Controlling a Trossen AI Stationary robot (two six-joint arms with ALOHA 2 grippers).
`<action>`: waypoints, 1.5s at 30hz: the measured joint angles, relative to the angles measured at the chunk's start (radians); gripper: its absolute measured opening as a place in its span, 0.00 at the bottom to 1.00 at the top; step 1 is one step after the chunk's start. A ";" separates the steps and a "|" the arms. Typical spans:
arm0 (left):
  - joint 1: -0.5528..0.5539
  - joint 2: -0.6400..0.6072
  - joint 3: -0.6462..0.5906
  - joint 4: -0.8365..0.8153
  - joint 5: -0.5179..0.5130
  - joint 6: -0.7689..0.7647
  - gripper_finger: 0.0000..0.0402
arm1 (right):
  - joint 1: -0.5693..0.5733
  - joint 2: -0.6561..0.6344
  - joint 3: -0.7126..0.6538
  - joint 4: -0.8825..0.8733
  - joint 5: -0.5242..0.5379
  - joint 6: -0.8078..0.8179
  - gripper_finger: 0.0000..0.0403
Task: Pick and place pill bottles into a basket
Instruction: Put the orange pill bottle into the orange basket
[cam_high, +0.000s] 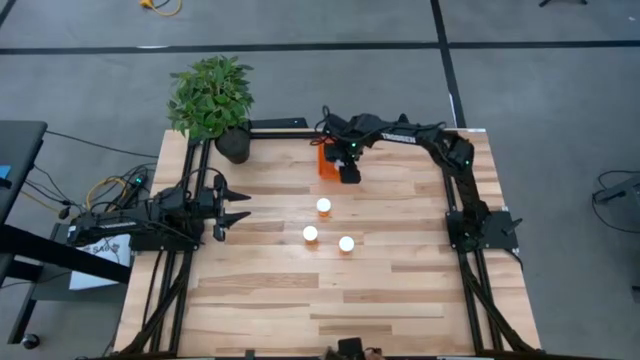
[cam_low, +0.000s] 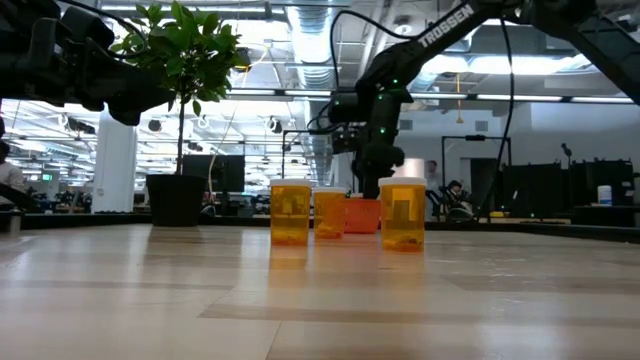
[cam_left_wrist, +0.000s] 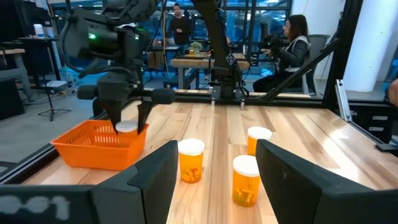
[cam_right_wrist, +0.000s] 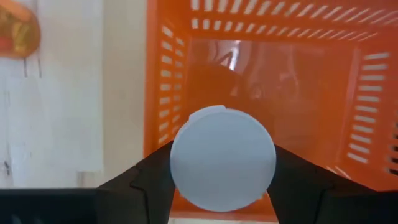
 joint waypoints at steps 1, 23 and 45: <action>0.000 0.000 0.000 0.000 0.000 0.000 0.52 | 0.000 0.001 0.000 -0.001 0.000 -0.004 0.51; 0.000 0.000 0.000 -0.002 -0.002 0.000 0.52 | 0.013 0.007 -0.005 -0.004 0.030 -0.031 0.62; 0.000 0.000 0.000 -0.002 -0.002 0.000 0.52 | 0.037 0.001 0.215 -0.224 0.037 -0.037 0.62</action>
